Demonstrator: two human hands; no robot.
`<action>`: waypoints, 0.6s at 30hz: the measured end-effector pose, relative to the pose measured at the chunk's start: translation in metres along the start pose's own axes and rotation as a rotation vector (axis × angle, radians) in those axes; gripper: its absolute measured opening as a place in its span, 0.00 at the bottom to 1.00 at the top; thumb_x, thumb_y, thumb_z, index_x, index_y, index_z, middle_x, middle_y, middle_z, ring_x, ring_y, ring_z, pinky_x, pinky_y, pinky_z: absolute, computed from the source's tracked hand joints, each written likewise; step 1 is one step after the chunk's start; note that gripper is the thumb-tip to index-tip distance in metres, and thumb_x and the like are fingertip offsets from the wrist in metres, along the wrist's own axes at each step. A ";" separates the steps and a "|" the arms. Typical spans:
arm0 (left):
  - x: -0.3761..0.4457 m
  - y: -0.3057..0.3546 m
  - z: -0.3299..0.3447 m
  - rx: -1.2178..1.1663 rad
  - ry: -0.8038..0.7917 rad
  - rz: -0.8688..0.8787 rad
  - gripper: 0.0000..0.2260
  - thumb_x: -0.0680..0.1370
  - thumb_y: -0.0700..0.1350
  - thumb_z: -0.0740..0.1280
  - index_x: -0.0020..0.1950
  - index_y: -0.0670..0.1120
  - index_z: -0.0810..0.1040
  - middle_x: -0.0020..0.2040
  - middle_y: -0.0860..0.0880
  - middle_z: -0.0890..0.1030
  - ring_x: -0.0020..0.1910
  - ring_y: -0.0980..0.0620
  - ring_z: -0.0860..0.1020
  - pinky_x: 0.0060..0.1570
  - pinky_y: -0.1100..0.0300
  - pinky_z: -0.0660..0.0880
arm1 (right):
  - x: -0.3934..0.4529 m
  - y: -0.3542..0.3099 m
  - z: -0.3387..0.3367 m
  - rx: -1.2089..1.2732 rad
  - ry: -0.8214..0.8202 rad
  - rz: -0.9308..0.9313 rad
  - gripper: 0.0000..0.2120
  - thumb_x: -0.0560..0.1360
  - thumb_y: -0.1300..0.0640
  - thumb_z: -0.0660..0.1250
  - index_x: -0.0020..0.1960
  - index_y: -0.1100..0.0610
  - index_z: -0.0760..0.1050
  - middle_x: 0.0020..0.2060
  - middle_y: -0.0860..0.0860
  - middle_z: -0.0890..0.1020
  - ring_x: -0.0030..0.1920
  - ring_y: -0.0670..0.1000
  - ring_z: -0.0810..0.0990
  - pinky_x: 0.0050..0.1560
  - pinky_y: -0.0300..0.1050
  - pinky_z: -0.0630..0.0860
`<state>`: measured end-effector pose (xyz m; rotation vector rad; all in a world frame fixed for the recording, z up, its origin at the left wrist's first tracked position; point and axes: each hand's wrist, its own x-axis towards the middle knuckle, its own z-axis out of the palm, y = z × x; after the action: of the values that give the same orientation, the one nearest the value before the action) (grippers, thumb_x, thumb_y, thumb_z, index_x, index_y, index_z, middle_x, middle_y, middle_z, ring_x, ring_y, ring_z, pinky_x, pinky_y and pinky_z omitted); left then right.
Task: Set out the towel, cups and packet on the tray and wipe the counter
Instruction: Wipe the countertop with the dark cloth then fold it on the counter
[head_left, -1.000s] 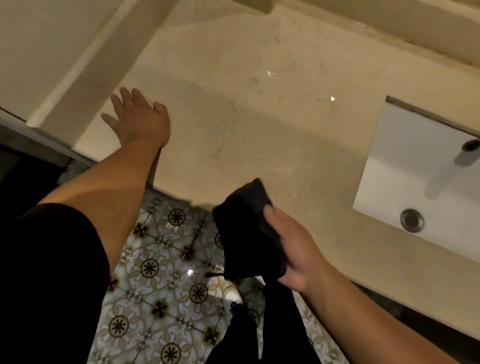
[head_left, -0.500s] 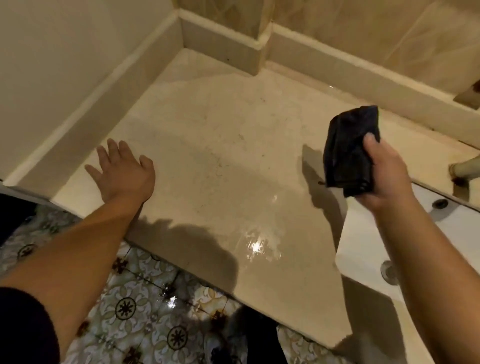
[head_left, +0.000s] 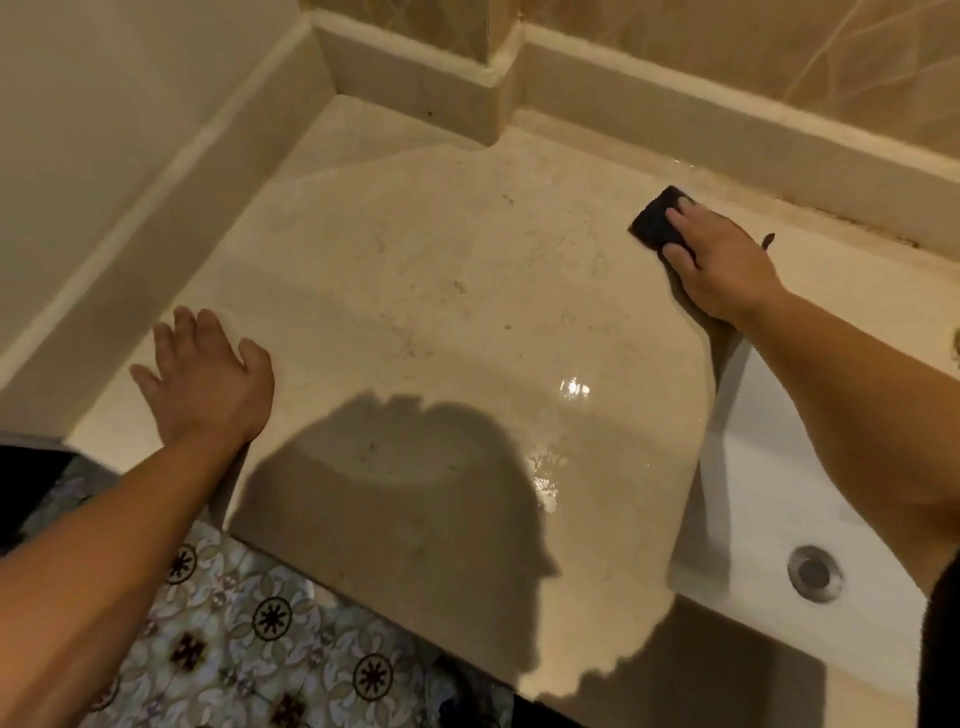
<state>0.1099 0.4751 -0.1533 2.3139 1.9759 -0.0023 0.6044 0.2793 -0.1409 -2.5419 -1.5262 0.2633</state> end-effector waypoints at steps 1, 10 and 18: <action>0.000 0.000 -0.001 -0.005 0.003 0.002 0.30 0.78 0.55 0.48 0.77 0.41 0.57 0.79 0.41 0.55 0.77 0.41 0.51 0.71 0.33 0.49 | -0.018 -0.011 0.001 0.005 -0.001 -0.031 0.24 0.84 0.52 0.58 0.77 0.61 0.64 0.77 0.59 0.64 0.75 0.60 0.63 0.75 0.54 0.57; -0.003 -0.002 -0.001 -0.039 -0.043 -0.006 0.32 0.78 0.57 0.44 0.79 0.42 0.50 0.80 0.43 0.50 0.78 0.43 0.47 0.73 0.35 0.44 | -0.293 -0.166 0.044 0.200 -0.100 -0.349 0.23 0.74 0.61 0.74 0.68 0.62 0.77 0.69 0.60 0.75 0.70 0.63 0.72 0.68 0.67 0.68; -0.002 -0.004 -0.002 -0.046 -0.081 0.009 0.32 0.78 0.57 0.43 0.79 0.42 0.48 0.81 0.44 0.49 0.78 0.43 0.46 0.72 0.35 0.43 | -0.389 -0.250 0.066 0.443 -0.144 -0.281 0.27 0.71 0.69 0.71 0.69 0.59 0.76 0.70 0.53 0.75 0.74 0.53 0.67 0.75 0.57 0.57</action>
<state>0.1052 0.4738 -0.1518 2.2564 1.9070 -0.0489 0.1955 0.0549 -0.1221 -1.9810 -1.6326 0.6717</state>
